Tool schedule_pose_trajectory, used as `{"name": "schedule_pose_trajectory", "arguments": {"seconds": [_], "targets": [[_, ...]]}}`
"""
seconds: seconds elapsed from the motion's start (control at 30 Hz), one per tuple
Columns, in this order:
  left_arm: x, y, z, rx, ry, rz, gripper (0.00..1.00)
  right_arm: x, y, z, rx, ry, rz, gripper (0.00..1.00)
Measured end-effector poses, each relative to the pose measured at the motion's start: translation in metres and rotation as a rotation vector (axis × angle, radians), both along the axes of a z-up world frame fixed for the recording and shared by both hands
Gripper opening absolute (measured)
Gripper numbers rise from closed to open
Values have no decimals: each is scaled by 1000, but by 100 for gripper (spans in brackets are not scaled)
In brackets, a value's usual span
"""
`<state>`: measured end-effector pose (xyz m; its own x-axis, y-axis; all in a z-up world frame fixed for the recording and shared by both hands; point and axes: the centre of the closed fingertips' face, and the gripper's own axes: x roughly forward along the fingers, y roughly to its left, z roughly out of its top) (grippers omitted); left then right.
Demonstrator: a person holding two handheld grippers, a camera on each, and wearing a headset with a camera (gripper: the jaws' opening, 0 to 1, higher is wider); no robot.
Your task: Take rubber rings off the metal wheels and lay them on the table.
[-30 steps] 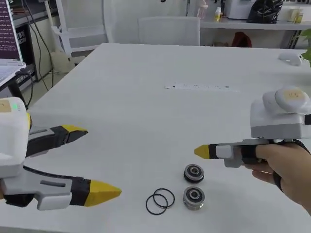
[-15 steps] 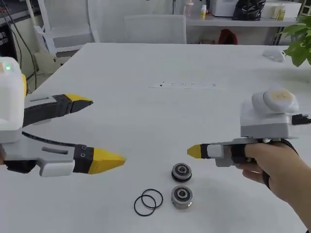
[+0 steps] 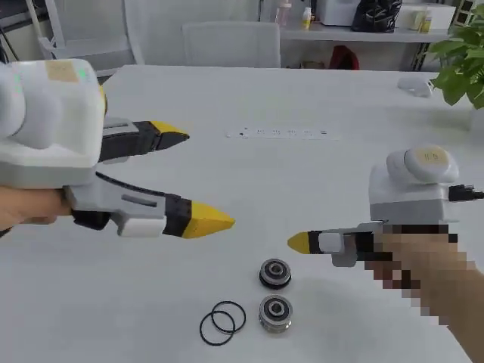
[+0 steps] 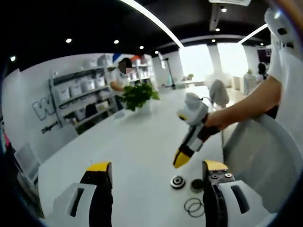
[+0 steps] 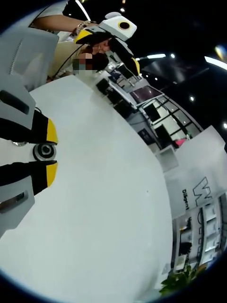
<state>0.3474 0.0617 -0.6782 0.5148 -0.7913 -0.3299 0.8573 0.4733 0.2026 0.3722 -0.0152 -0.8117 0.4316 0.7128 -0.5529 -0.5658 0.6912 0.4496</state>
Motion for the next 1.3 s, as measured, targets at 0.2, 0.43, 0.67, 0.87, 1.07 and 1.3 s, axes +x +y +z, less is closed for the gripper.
{"name": "schedule_pose_trajectory", "arguments": {"seconds": [0.2, 0.43, 0.67, 0.87, 1.07, 1.3], "targets": [[9, -18, -9, -13, 9, -52, 76, 0, -3, -6, -24, 4, 3, 10], [24, -25, -28, -30, 23, -57, 74, 4, -4, -16, -71, -2, 37, 10], [30, -27, -57, -36, 48, -42, 69, -2, 2, -25, -109, -5, 94, 11], [29, -35, -86, -32, 77, -52, 57, -8, 3, -35, -145, 0, 142, 11], [36, -42, -96, -1, 82, -36, 52, -13, 0, -42, -180, 15, 174, 12], [34, -56, -110, 56, 115, -91, 47, -17, 4, -45, -206, -16, 224, 15]]}}
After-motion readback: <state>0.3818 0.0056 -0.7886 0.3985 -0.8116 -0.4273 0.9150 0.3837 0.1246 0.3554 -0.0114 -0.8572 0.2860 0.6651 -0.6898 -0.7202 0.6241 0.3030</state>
